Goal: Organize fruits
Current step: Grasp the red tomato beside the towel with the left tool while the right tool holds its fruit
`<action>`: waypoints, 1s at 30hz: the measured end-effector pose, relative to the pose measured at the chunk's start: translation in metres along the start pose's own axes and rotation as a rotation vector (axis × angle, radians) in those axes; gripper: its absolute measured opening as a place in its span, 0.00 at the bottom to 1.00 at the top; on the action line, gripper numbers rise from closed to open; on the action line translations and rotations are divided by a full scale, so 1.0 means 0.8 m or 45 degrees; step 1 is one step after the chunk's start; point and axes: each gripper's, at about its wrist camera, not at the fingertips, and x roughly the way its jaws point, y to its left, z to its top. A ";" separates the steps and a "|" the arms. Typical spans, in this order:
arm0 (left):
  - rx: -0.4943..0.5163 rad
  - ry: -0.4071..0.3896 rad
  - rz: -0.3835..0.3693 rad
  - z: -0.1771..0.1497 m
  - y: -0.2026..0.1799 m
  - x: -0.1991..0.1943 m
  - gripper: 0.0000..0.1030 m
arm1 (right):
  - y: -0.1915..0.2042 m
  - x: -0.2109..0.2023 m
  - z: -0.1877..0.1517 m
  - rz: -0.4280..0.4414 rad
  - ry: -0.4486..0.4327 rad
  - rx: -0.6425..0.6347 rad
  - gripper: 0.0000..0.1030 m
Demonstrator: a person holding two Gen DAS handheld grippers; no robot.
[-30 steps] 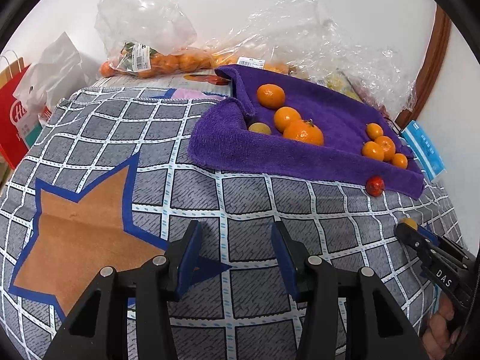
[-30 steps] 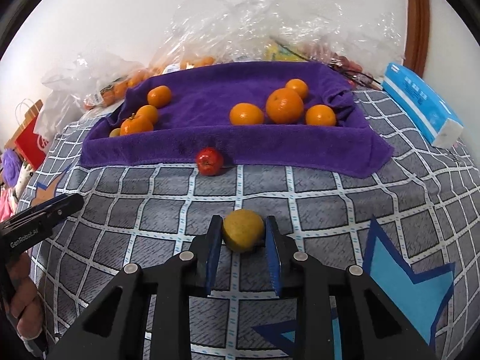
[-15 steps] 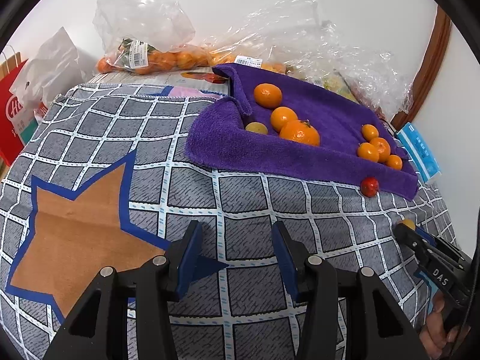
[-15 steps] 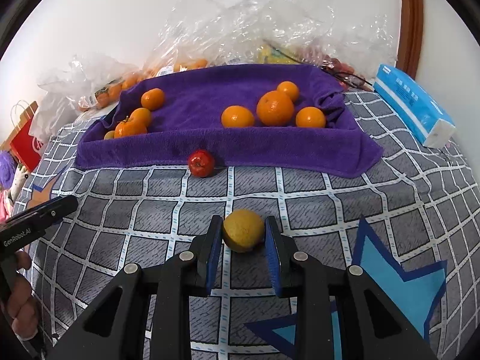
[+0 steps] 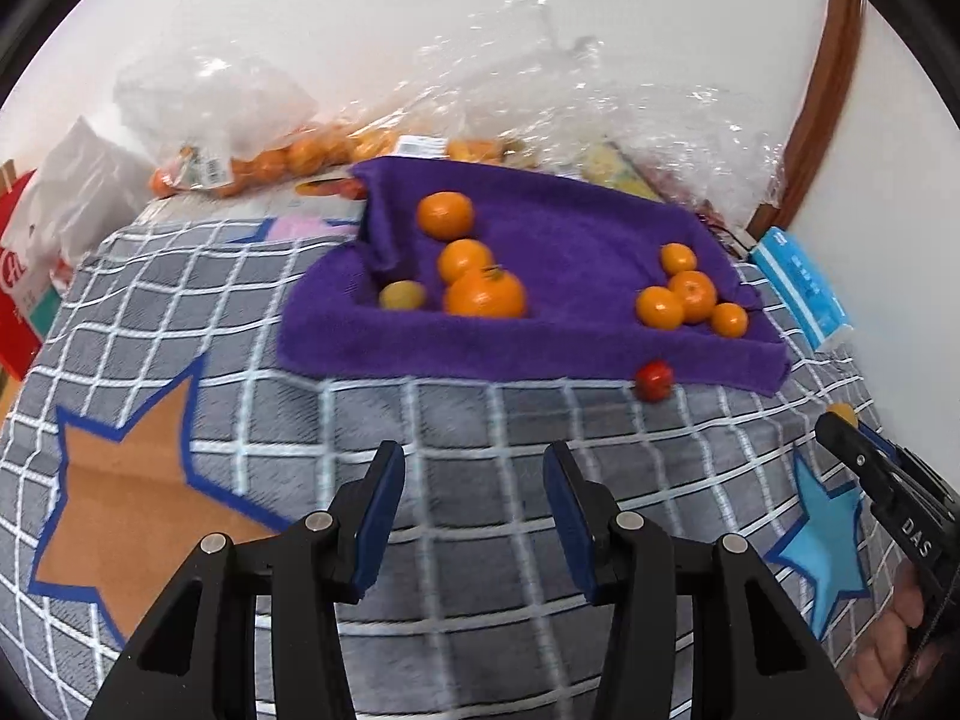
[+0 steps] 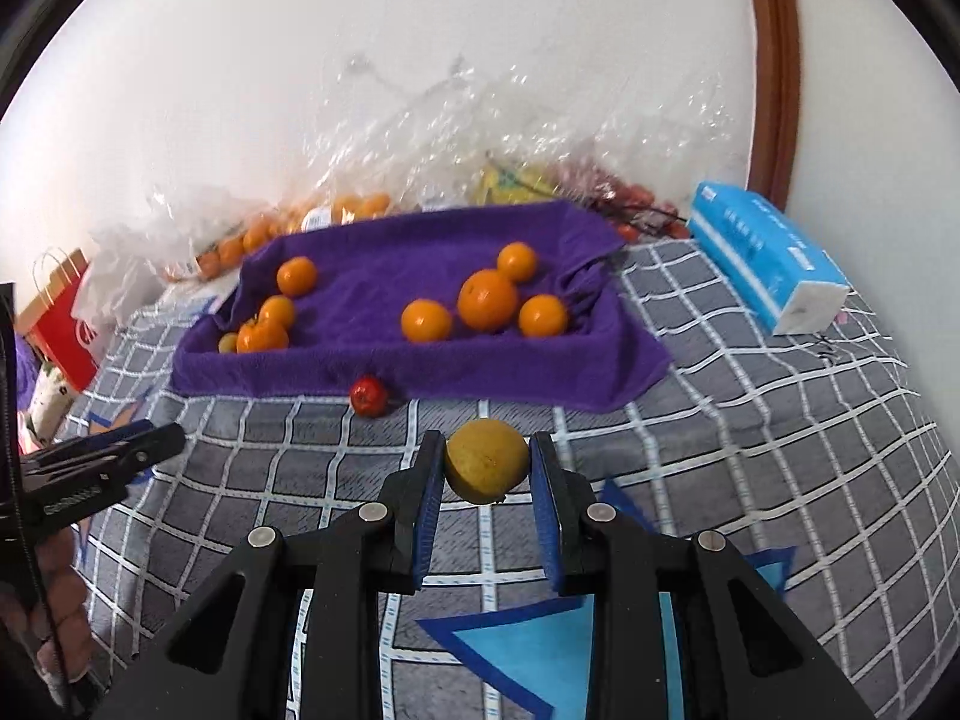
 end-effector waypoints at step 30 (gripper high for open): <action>0.055 0.145 -0.057 0.031 -0.131 0.099 0.44 | -0.064 0.015 0.005 0.071 0.034 -0.117 0.27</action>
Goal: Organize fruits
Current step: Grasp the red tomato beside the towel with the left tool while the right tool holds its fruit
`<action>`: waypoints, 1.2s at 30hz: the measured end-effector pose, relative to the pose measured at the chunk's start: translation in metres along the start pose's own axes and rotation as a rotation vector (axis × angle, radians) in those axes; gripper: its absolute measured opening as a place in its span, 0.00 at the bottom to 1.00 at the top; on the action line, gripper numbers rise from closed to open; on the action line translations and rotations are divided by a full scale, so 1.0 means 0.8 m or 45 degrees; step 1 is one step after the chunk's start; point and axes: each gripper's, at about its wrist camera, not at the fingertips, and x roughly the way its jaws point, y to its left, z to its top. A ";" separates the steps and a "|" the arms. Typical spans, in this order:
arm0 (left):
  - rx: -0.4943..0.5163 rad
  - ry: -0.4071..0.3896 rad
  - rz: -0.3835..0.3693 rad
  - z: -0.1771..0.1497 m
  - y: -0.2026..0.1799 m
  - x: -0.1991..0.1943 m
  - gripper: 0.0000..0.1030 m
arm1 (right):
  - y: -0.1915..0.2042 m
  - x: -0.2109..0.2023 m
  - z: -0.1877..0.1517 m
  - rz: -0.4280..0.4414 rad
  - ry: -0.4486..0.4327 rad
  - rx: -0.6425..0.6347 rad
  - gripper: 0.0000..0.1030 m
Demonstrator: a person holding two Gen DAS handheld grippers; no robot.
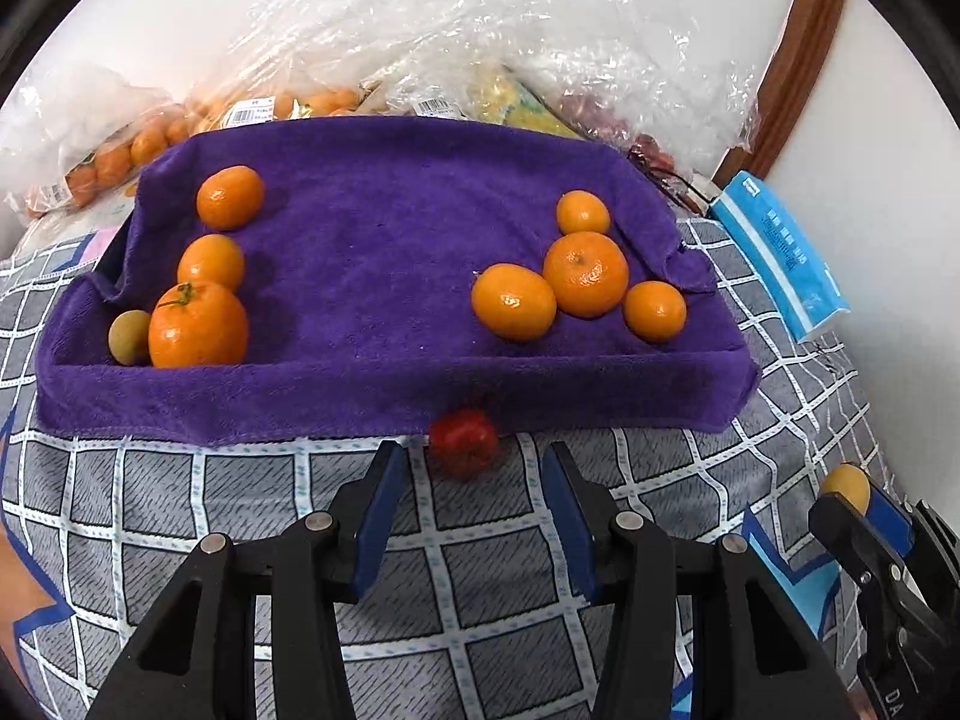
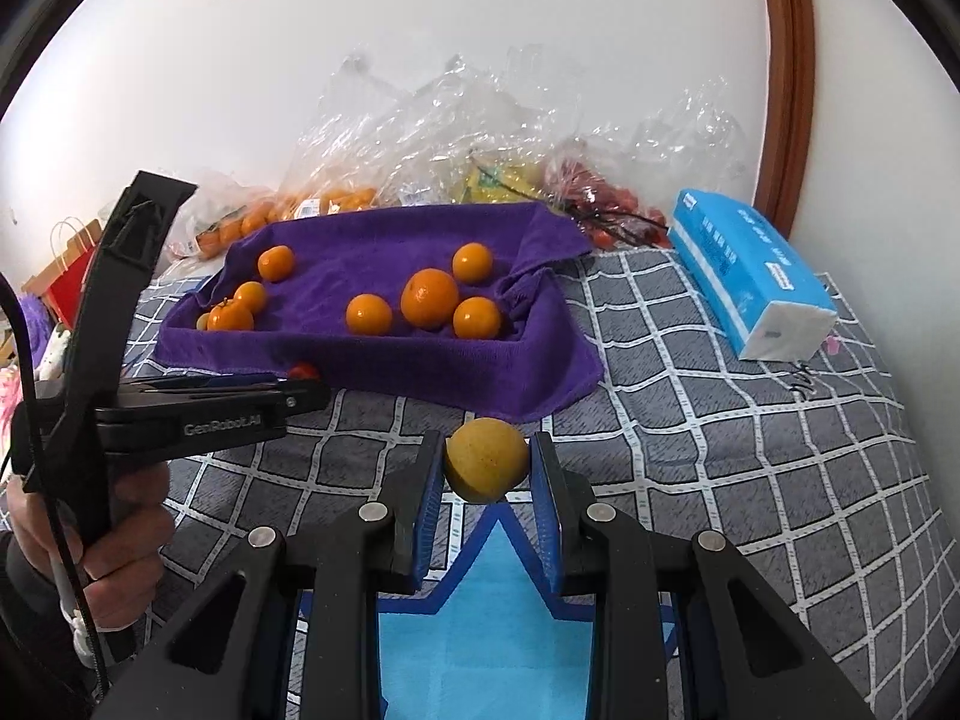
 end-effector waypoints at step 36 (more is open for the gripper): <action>-0.049 -0.040 0.007 0.004 -0.006 -0.011 0.23 | -0.017 0.003 0.011 0.042 0.024 0.027 0.27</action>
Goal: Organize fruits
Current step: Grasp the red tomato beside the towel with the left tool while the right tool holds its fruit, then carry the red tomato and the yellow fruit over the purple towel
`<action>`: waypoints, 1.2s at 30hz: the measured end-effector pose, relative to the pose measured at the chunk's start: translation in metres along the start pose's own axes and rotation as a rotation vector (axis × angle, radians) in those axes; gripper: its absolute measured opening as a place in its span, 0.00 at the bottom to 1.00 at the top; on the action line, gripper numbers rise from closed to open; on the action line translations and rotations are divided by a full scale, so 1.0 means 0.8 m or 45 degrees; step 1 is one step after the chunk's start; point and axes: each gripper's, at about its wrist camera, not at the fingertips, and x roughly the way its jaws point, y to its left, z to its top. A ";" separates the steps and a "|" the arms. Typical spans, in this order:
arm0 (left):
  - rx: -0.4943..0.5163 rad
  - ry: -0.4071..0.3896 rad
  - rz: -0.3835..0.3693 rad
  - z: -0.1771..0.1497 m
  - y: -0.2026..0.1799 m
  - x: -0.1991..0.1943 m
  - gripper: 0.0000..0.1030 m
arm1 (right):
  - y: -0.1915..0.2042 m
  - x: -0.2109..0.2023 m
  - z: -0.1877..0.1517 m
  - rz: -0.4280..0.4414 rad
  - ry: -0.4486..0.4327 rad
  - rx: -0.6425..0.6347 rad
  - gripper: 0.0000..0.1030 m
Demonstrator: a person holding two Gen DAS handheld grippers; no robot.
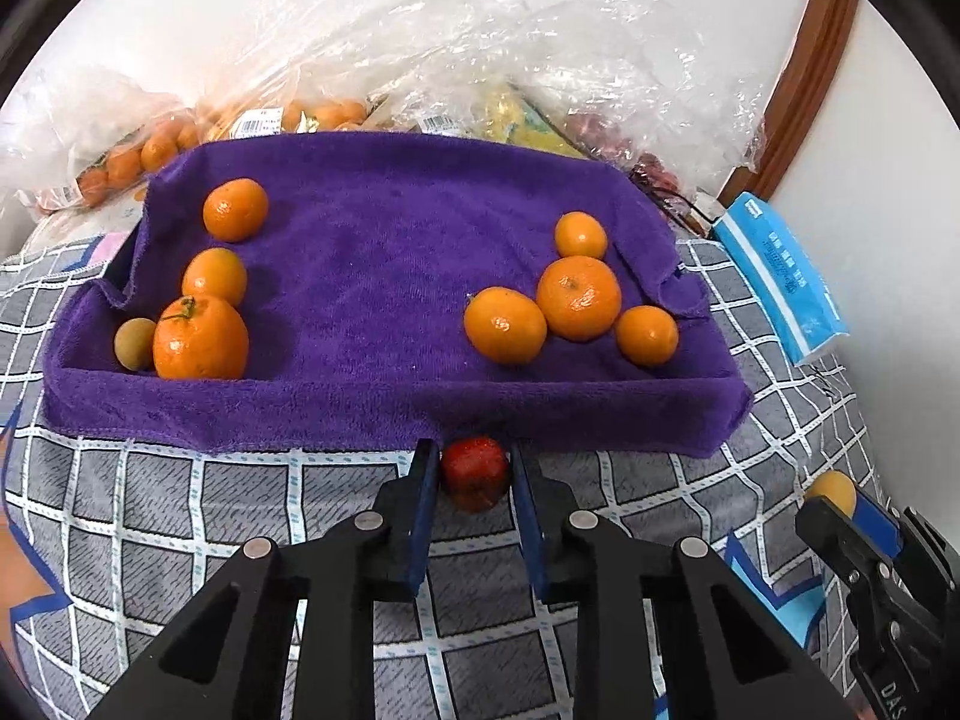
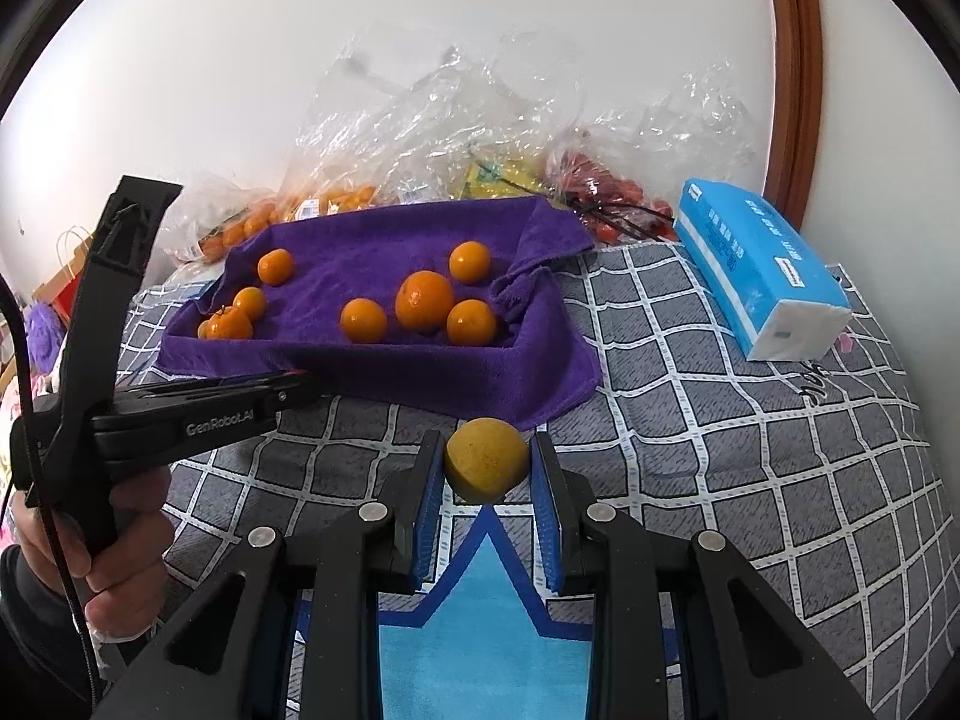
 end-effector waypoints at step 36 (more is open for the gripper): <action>-0.109 -0.097 -0.026 -0.015 0.065 -0.087 0.23 | 0.053 -0.031 0.032 0.010 -0.072 -0.016 0.27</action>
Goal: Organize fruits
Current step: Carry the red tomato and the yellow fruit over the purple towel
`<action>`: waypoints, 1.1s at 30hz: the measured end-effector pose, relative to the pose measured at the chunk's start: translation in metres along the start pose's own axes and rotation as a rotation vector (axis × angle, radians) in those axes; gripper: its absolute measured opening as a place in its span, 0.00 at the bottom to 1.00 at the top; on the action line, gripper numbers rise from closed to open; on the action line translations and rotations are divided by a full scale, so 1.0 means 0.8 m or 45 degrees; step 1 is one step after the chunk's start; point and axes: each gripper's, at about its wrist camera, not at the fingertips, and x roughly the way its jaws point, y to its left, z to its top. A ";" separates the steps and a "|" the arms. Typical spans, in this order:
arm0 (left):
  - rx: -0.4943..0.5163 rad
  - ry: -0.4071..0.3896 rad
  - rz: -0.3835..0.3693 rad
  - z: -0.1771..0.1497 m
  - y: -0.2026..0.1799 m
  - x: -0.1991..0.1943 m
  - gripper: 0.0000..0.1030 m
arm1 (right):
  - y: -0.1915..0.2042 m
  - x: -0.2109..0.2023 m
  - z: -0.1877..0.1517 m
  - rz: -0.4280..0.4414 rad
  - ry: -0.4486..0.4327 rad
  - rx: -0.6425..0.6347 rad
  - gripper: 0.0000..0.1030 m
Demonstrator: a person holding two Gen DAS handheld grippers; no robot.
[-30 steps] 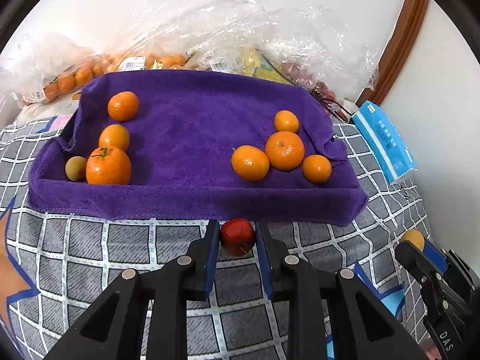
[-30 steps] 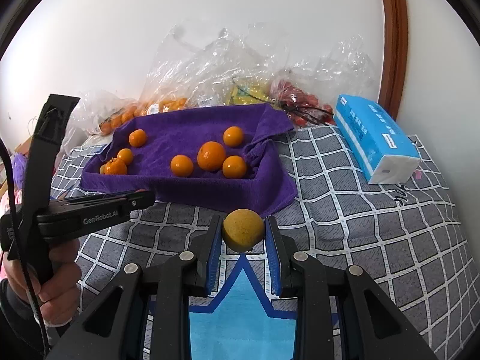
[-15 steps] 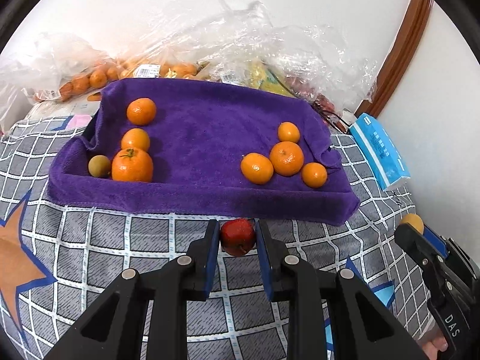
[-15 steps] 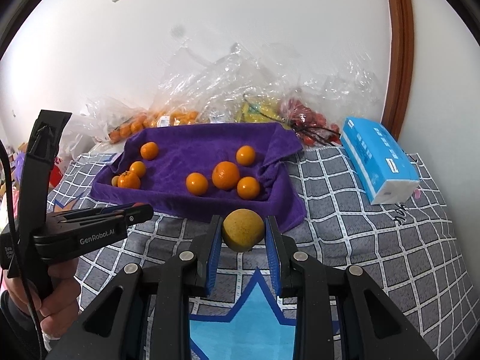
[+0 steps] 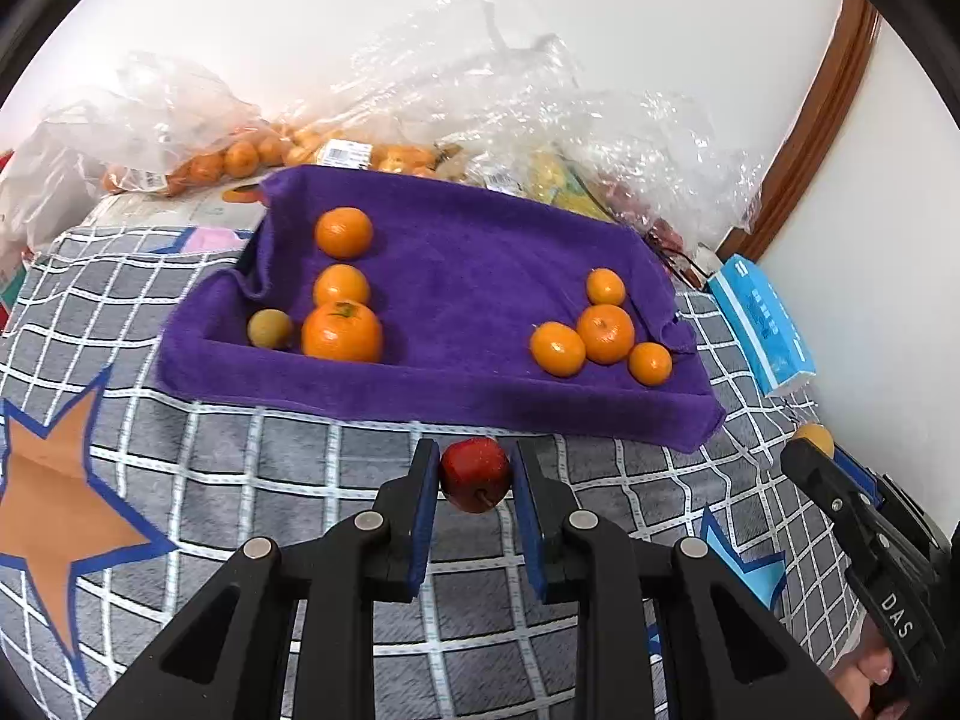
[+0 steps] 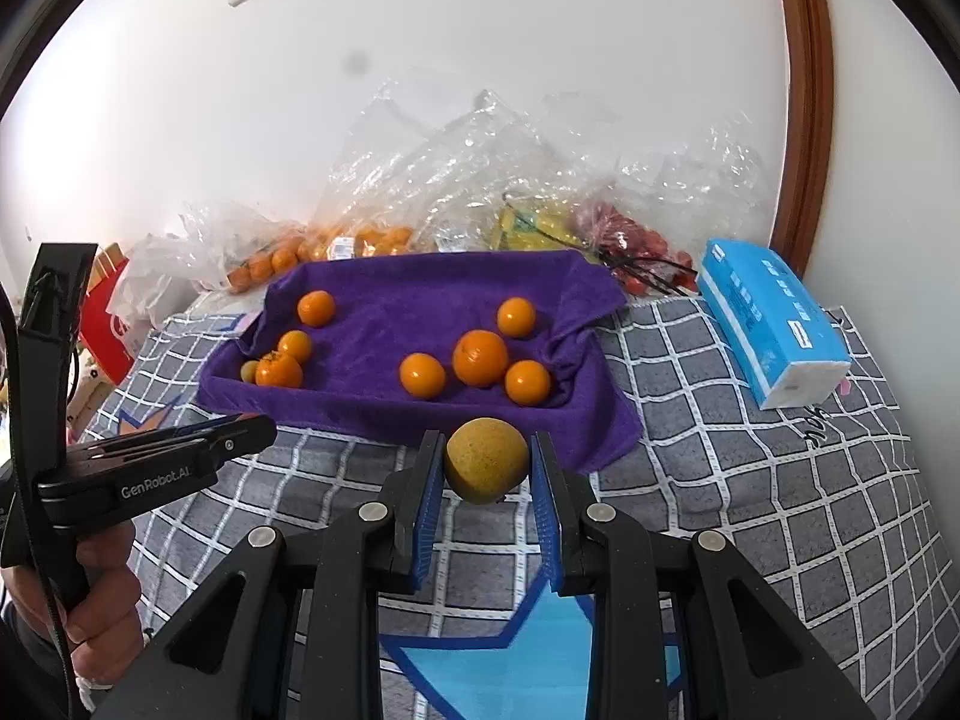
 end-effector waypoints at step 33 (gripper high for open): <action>0.060 -0.137 -0.116 0.066 0.074 -0.066 0.23 | 0.064 -0.003 0.068 -0.081 -0.087 0.026 0.27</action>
